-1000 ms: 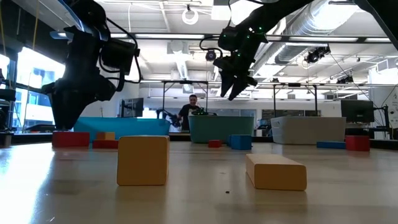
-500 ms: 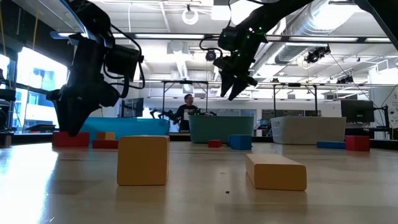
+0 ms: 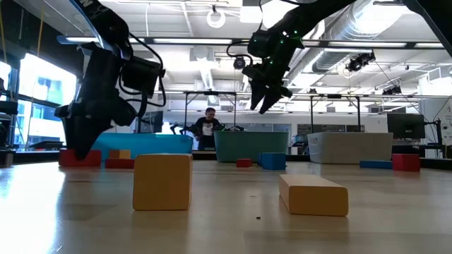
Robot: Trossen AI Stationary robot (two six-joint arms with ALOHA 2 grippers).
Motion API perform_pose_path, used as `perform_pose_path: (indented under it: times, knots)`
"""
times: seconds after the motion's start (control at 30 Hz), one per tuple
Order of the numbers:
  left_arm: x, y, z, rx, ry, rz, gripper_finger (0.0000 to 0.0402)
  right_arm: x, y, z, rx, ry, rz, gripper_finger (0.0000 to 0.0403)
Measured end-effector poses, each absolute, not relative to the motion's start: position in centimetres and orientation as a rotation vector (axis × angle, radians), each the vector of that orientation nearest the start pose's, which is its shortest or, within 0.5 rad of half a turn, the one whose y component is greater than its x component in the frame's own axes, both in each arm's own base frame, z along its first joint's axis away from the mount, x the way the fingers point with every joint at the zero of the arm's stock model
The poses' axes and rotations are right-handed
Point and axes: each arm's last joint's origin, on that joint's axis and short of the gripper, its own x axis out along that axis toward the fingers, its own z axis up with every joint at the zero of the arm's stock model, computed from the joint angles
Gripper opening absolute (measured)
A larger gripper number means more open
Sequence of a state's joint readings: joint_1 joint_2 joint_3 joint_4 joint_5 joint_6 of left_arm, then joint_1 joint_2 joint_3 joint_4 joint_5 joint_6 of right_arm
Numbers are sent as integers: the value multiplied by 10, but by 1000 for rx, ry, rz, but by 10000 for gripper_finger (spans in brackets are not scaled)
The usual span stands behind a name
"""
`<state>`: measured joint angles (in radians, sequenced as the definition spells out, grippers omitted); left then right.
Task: Sort & place blocks by color
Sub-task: Put the red block into the grey bin
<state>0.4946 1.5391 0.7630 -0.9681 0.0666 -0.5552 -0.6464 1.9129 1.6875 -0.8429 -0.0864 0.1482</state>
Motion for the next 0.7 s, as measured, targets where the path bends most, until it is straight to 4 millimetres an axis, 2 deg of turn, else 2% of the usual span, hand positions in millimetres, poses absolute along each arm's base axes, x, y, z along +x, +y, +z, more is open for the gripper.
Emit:
perform_pose_path:
  times: [0.1, 0.3, 0.4, 0.7]
  knots:
    - [187, 99, 144, -879, 1594, 770, 100, 327, -243, 271, 519, 975, -582, 193]
    - [189, 98, 144, -917, 1585, 652, 101, 327, -243, 271, 520, 975, -581, 192]
    - [192, 100, 149, -968, 1519, 577, 101, 327, -242, 271, 539, 968, -546, 192]
    - [204, 124, 185, -951, 1279, 505, 101, 330, -238, 273, 602, 933, -366, 192]
